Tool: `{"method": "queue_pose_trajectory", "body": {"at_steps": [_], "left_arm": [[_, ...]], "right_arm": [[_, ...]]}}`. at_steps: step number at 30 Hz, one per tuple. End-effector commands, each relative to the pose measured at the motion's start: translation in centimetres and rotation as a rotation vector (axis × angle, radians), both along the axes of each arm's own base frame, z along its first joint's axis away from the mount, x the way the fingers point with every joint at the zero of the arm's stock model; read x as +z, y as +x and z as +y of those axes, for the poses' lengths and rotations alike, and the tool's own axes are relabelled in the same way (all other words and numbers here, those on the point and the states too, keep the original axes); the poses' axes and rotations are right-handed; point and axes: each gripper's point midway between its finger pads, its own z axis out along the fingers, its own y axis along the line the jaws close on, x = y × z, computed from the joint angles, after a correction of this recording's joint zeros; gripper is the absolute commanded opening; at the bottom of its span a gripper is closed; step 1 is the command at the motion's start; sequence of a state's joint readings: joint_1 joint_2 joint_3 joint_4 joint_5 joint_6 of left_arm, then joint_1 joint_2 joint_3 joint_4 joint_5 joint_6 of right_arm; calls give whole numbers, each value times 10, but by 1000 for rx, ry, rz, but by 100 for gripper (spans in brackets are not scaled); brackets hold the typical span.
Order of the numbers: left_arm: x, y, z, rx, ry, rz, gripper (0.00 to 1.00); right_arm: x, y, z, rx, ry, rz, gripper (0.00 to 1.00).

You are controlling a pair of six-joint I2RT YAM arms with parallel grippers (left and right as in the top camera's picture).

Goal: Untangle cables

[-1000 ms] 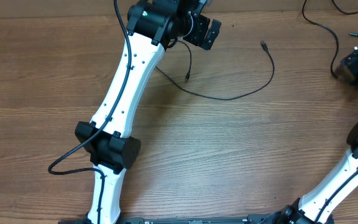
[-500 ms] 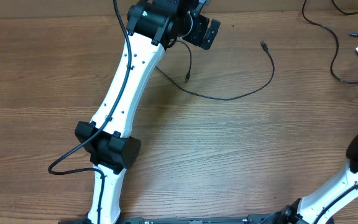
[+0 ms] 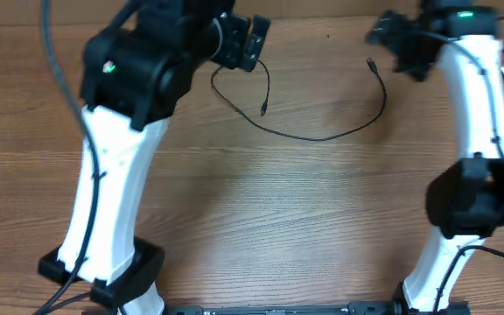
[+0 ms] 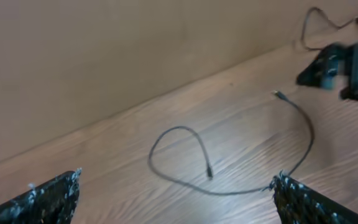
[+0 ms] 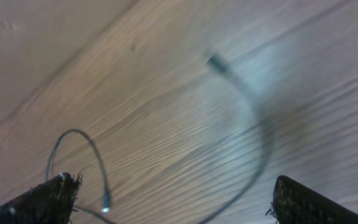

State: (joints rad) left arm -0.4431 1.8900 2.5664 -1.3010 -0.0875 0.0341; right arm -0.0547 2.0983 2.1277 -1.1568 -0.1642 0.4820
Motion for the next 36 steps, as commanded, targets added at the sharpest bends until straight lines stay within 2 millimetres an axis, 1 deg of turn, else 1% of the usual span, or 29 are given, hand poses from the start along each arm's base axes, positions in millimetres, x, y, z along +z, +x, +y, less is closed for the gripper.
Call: {"method": "queue_pose_trajectory", "body": {"at_steps": [1, 2, 3, 4, 5, 6, 11, 16, 20, 22, 25, 30, 32, 36], "left_arm": [[-10, 1, 24, 88, 104, 19, 100], [-12, 0, 27, 96, 114, 24, 100], [-13, 0, 28, 101, 121, 28, 100], [-13, 0, 32, 118, 133, 24, 100], [-12, 1, 33, 125, 138, 22, 100], [-12, 1, 35, 132, 143, 20, 99], [-13, 2, 36, 135, 143, 22, 99], [-20, 2, 40, 144, 148, 47, 100], [-29, 2, 37, 128, 150, 77, 100], [-37, 2, 36, 126, 159, 97, 99], [-49, 3, 36, 128, 172, 131, 100], [-67, 2, 36, 134, 187, 179, 100], [-71, 2, 36, 134, 191, 190, 100], [-73, 3, 36, 136, 191, 193, 99]], "right_arm": [[-42, -6, 57, -184, -12, 79, 100], [-50, -8, 73, -181, 0, 88, 100], [-57, -10, 83, -185, 10, 97, 100], [-70, -15, 104, -206, 34, 120, 100], [-75, -17, 109, -223, 46, 129, 100], [-85, -21, 117, -275, 73, 153, 100], [-110, -34, 126, -366, 102, 243, 100], [-133, -44, 143, -361, 159, 343, 100], [-151, -54, 153, -367, 203, 428, 100], [-159, -57, 151, -373, 190, 449, 100], [-169, -61, 141, -415, 147, 470, 100], [-174, -64, 126, -446, 107, 484, 100], [-175, -66, 119, -460, 75, 483, 100], [-176, -75, 97, -499, -37, 490, 100]]}}
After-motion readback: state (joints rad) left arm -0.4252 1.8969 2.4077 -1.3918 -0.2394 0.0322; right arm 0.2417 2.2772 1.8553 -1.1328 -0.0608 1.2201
